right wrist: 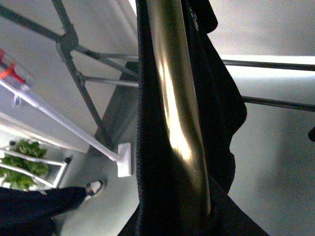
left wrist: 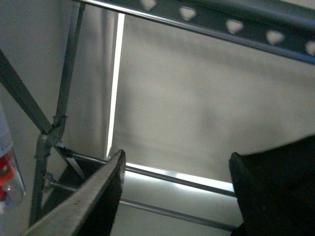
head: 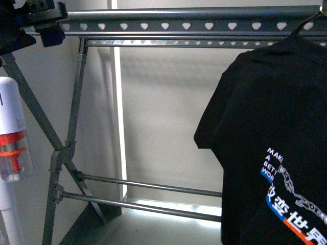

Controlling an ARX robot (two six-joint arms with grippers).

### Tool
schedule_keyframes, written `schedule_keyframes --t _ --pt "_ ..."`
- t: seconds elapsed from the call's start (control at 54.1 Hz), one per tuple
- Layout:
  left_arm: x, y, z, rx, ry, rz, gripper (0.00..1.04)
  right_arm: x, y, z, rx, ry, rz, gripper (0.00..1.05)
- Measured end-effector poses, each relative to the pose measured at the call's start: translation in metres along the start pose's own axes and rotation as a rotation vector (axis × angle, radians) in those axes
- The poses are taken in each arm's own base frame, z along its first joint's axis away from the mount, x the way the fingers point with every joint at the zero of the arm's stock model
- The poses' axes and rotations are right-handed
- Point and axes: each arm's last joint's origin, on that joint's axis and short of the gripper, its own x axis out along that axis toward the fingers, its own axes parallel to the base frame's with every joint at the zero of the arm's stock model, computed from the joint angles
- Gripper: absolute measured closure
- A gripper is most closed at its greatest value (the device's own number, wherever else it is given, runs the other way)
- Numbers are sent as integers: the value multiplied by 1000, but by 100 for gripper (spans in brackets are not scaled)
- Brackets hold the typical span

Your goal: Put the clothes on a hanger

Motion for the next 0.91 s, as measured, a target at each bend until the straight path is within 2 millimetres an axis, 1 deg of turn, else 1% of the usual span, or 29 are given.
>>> schedule_keyframes --t 0.018,0.055,0.111,0.166,0.259,0.333,0.37,0.388,0.48,0.647,0.776,0.906 --pt "-12 -1 -6 37 -8 -8 45 -1 -1 5 34 -15 -4 95" --pt "-26 0 -14 70 -17 -9 52 -2 -1 10 55 -29 -12 95" --pt "-44 2 -24 102 -23 -7 61 -3 -3 16 79 -43 -28 95" --pt "-67 7 -45 125 -7 2 76 -2 -5 24 105 -49 -48 95" --pt "-90 12 -68 137 21 11 92 3 -7 31 120 -49 -52 95" --pt "-104 14 -80 140 33 12 102 9 -7 36 127 -47 -58 95" --pt "-115 14 -86 144 34 11 101 13 -8 39 137 -45 -62 95" --pt "-116 15 -87 145 34 12 101 15 -9 40 141 -44 -66 95" --pt "-137 16 -97 148 27 11 101 24 -12 45 161 -43 -96 95" --pt "-171 19 -116 148 37 12 101 46 -20 46 198 -19 -174 95" --pt "-189 20 -124 148 32 11 101 57 -24 48 217 -11 -216 95" --pt "-208 21 -132 148 32 11 101 61 -26 54 225 -22 -258 95"
